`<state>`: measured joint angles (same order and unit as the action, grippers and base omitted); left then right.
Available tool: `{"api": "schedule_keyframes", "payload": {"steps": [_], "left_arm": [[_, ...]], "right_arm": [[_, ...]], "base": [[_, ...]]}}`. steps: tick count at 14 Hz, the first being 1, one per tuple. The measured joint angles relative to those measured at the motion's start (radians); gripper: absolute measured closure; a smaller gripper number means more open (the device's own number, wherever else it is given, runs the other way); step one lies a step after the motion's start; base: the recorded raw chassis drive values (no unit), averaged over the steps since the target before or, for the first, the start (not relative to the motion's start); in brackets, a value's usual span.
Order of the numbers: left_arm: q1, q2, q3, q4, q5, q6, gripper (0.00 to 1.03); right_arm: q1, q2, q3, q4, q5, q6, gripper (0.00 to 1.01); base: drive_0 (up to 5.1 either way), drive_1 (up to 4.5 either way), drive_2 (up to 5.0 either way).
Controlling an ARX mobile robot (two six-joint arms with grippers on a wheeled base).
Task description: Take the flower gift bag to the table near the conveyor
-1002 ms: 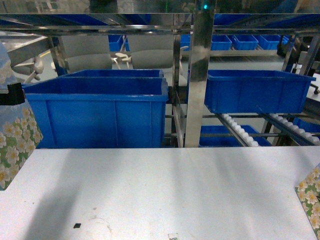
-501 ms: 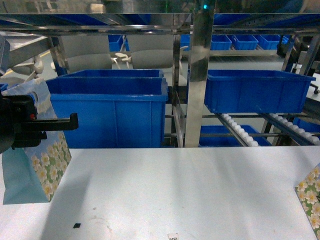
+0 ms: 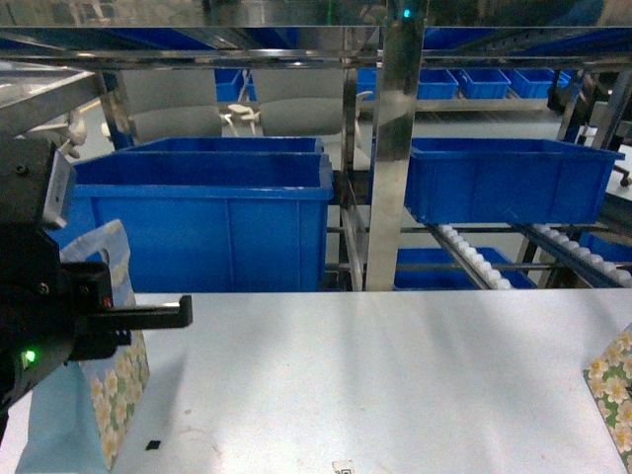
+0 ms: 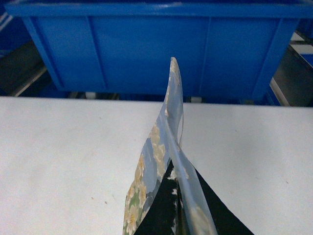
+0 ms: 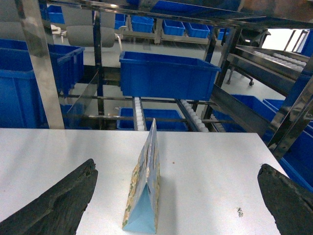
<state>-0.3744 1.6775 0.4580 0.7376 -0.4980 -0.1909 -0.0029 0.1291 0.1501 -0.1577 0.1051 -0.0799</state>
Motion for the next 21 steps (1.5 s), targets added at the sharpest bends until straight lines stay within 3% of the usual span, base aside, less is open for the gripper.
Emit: {"api": "schedule_keyframes", "payload": {"steps": [1, 3, 6, 9, 12, 14, 16, 19, 21], "left_arm": [[-0.011, 0.001, -0.01, -0.041, 0.019, -0.045, 1.01], [-0.029, 0.001, -0.035, -0.056, 0.031, -0.096, 1.01], [-0.03, 0.001, -0.042, -0.065, 0.026, -0.147, 1.01], [-0.054, -0.039, -0.07, -0.111, 0.016, -0.169, 1.0], [-0.094, -0.094, -0.092, -0.204, 0.028, -0.187, 0.6], [-0.104, -0.137, -0.093, -0.234, 0.023, -0.203, 0.4], [-0.115, -0.211, -0.104, -0.288, 0.007, -0.203, 0.07], [-0.124, -0.287, -0.106, -0.337, -0.008, -0.201, 0.05], [-0.117, -0.341, -0.107, -0.344, -0.016, -0.178, 0.05]], "right_arm": [[0.0, 0.0, 0.0, 0.0, 0.0, 0.0, 0.03], [0.0, 0.0, 0.0, 0.0, 0.0, 0.0, 0.03], [0.0, 0.0, 0.0, 0.0, 0.0, 0.0, 0.03], [0.0, 0.0, 0.0, 0.0, 0.0, 0.0, 0.03], [0.0, 0.0, 0.0, 0.0, 0.0, 0.0, 0.03], [0.0, 0.0, 0.0, 0.0, 0.0, 0.0, 0.03], [0.0, 0.0, 0.0, 0.0, 0.0, 0.0, 0.03], [0.0, 0.0, 0.0, 0.0, 0.0, 0.0, 0.03], [0.0, 0.0, 0.0, 0.0, 0.0, 0.0, 0.03]], "base": [[0.0, 0.0, 0.0], [0.0, 0.0, 0.0], [0.0, 0.0, 0.0], [0.0, 0.0, 0.0], [0.0, 0.0, 0.0], [0.0, 0.0, 0.0], [0.0, 0.0, 0.0], [0.0, 0.0, 0.0], [0.0, 0.0, 0.0]]}}
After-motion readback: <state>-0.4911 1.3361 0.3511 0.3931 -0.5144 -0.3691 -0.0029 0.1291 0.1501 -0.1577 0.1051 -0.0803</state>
